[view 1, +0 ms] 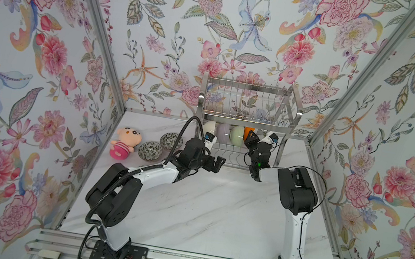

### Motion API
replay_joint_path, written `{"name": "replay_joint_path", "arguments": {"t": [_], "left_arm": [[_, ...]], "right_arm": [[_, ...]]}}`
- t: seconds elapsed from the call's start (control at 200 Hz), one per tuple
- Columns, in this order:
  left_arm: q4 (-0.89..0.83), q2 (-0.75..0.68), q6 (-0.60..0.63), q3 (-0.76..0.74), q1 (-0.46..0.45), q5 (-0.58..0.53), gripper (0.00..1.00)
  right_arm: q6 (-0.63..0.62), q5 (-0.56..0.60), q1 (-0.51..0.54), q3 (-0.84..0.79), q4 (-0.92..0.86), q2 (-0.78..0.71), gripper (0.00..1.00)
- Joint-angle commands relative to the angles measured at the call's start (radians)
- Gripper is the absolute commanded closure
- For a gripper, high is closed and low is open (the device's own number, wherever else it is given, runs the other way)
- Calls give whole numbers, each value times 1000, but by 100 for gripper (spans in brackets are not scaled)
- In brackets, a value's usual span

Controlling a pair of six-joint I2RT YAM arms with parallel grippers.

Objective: Load the bowls into the dish rack

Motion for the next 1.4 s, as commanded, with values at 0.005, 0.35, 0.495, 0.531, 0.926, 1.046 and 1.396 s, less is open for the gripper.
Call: {"name": "replay_joint_path", "arguments": {"t": [0.005,0.35,0.495,0.531,0.926,1.046,1.396], "left_arm": [[16,-11,5,-18,13,25,1],[17,-15,2,-19,12,21,1],[13,-18,-1,-20,11,21,1],[13,-17,1,-19,12,20,1],[0,-20,-13,-12,7,21,1],[-3,-26,-17,-10,4,18,1],[-32,-50,-26,-14,-5,3,1]], "right_arm": [[-18,35,-11,-37,-81,-10,74],[-26,37,-5,-53,-76,-31,68],[-30,43,-3,-61,-73,-39,67],[-30,43,-1,-63,-73,-41,67],[-49,55,-3,-86,-81,-81,61],[-51,57,0,-93,-82,-94,59],[-47,73,8,-136,-76,-143,52]]}}
